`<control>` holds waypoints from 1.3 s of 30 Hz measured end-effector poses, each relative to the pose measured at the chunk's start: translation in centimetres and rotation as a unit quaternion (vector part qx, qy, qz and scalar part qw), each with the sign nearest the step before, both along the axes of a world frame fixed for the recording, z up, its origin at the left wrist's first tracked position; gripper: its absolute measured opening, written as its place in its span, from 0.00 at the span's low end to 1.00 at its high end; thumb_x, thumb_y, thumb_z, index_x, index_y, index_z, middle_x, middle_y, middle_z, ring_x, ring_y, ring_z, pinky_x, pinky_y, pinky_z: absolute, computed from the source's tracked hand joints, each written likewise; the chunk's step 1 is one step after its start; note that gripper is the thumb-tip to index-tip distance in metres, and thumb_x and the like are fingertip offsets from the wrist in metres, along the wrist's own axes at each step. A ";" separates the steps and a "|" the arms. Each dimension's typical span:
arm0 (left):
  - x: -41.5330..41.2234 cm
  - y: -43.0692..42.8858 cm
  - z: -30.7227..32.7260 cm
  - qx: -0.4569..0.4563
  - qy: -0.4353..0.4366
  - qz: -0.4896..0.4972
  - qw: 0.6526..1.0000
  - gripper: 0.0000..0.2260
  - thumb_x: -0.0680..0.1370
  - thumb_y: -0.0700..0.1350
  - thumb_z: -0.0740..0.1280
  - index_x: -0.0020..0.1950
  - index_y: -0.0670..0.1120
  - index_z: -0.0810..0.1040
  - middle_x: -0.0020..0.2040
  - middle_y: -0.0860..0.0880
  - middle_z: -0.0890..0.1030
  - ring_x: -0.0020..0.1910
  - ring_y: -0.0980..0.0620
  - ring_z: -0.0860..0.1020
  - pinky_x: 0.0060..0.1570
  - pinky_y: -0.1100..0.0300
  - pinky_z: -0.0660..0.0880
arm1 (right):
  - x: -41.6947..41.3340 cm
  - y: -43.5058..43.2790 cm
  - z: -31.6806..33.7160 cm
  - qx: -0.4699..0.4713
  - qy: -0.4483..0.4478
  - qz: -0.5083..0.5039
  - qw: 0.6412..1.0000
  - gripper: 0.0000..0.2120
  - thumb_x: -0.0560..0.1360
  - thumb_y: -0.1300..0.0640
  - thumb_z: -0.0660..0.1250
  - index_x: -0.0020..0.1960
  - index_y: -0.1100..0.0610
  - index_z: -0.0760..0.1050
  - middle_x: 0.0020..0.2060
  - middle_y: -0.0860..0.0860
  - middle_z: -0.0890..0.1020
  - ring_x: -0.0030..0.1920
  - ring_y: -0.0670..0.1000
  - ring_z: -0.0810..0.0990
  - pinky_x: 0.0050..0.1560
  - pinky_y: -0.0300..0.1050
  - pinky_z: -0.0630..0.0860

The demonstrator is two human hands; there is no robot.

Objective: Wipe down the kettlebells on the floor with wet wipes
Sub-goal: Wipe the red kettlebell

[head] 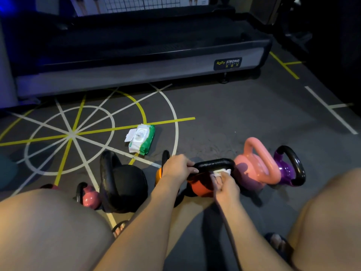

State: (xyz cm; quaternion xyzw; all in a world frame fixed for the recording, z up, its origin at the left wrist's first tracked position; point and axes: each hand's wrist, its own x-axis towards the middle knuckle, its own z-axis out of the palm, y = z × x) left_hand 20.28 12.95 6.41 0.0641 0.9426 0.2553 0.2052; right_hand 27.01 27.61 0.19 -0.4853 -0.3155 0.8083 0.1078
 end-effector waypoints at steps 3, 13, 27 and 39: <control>-0.1 -0.1 0.0 -0.001 0.000 -0.006 1.000 0.12 0.74 0.54 0.76 0.56 0.53 0.87 0.53 0.49 0.86 0.55 0.48 0.82 0.58 0.52 0.77 | 1.2 -2.6 -0.7 0.015 0.049 0.081 0.995 0.07 0.79 0.68 0.62 0.47 0.65 0.79 0.35 0.56 0.82 0.31 0.49 0.82 0.34 0.40 0.81; -0.3 -0.2 -0.1 -0.007 0.011 -0.005 1.000 0.14 0.74 0.55 0.76 0.58 0.54 0.86 0.54 0.51 0.86 0.57 0.49 0.81 0.56 0.56 0.76 | 0.3 -4.2 -1.3 0.076 0.074 0.068 0.992 0.17 0.81 0.66 0.62 0.36 0.58 0.81 0.30 0.53 0.80 0.31 0.48 0.78 0.37 0.42 0.77; -0.2 0.3 -0.5 -0.039 0.028 -0.014 0.999 0.14 0.74 0.55 0.75 0.59 0.55 0.85 0.54 0.50 0.86 0.57 0.48 0.81 0.57 0.54 0.77 | 1.8 -2.5 -4.4 0.735 -0.041 0.385 0.556 0.15 0.76 0.61 0.61 0.55 0.54 0.83 0.51 0.51 0.84 0.60 0.61 0.77 0.68 0.60 0.69; -0.3 0.1 -1.1 -0.024 0.022 0.002 0.999 0.15 0.72 0.57 0.77 0.57 0.56 0.85 0.52 0.52 0.86 0.57 0.50 0.82 0.58 0.54 0.77 | 1.1 -6.6 0.3 0.110 -0.010 0.112 0.988 0.08 0.79 0.60 0.65 0.45 0.55 0.82 0.39 0.50 0.83 0.40 0.48 0.78 0.46 0.43 0.75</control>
